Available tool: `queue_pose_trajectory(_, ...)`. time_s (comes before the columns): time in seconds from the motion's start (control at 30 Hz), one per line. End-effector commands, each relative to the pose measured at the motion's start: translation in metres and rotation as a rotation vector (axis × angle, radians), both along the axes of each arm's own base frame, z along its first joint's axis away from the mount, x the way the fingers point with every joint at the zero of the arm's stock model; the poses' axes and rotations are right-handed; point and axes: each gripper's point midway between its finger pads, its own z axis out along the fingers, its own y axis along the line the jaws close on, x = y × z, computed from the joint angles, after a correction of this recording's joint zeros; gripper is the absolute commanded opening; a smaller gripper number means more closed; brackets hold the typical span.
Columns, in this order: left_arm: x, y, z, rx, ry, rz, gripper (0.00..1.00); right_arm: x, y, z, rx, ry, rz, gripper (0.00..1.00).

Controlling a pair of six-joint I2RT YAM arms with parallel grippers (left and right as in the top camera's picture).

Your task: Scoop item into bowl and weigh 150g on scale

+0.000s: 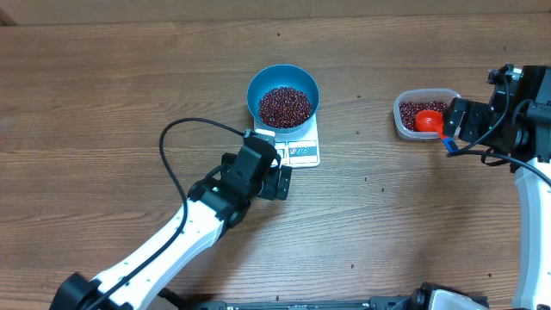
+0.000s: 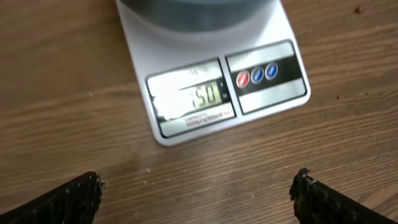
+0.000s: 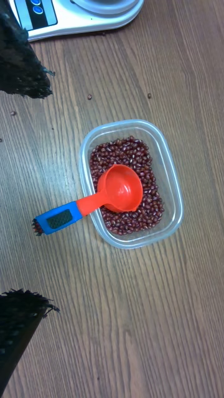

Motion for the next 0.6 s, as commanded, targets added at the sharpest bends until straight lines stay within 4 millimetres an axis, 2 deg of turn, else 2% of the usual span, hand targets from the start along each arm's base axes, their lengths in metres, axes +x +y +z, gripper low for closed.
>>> queue_pose_trajectory(0.0, 0.009, 0.014, 0.032, 0.042, -0.123, 0.012, 1.0, 0.003, -0.001, 0.015, -0.018, -0.041, 0.003, 1.0)
queue_pose_trajectory(0.17, 0.003, 0.032, 0.037, 0.013, -0.155, 0.048, 0.99, 0.003, -0.001, 0.015, -0.018, -0.041, 0.003, 1.0)
queue_pose_trajectory(0.3, 0.003, 0.055, 0.041, -0.037, -0.237, 0.109, 1.0, 0.003, -0.001, 0.015, -0.018, -0.041, 0.003, 1.0)
queue_pose_trajectory(0.47, 0.003, 0.095, 0.049, -0.109, -0.395, 0.225, 1.0, 0.003, -0.001, 0.015, -0.018, -0.041, 0.003, 1.0)
queue_pose_trajectory(0.57, -0.002, 0.109, 0.054, -0.124, -0.474, 0.232, 0.99, 0.003, -0.001, 0.015, -0.018, -0.041, 0.003, 1.0)
